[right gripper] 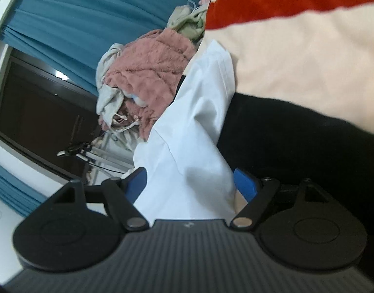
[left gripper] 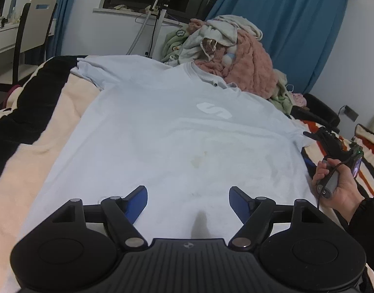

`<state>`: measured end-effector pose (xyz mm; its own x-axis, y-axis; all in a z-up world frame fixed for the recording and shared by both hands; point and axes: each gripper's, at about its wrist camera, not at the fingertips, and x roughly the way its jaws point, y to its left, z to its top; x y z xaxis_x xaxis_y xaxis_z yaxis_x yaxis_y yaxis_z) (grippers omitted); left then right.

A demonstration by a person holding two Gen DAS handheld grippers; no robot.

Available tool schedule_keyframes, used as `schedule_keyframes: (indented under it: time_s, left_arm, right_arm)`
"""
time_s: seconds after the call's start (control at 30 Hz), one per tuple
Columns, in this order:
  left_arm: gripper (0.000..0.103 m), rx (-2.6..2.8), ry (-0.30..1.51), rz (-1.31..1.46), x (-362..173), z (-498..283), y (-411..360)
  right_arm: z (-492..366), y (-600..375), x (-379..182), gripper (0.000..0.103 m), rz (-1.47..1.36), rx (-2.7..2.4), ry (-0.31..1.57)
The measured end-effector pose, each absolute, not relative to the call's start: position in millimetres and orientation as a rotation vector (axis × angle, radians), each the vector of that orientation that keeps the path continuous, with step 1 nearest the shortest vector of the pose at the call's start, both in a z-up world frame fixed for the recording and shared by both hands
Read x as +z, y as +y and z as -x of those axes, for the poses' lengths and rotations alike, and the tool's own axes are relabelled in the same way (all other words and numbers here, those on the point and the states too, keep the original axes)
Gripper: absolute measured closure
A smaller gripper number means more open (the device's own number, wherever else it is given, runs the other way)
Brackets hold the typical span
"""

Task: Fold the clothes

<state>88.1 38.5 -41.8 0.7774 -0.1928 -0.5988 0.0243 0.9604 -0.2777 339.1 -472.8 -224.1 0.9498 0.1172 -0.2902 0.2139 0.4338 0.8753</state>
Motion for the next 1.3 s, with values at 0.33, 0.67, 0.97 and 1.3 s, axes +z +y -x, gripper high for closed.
schedule_keyframes:
  time_s: [0.33,0.67,0.97,1.3]
  left_arm:
    - [0.027,-0.113,0.727,0.328,-66.2,-124.0,34.8]
    - [0.027,-0.111,0.727,0.311,-70.2,-135.5,25.3]
    - [0.027,-0.092,0.661,0.339,-50.1,-111.6,38.3]
    - [0.027,-0.125,0.612,0.346,-31.0,-87.4,43.6]
  right_arm:
    - [-399.0,-487.3,-254.5,0.027,-1.108,0.023,0.240]
    - [-398.9,-505.1,-264.2,0.089,-1.226,0.037,0.268]
    - [-352.2,-516.1,-231.8,0.090,-1.279,-0.053,0.296]
    - [-309.1,-529.3,-214.8,0.064,-1.261,-0.079,0.283]
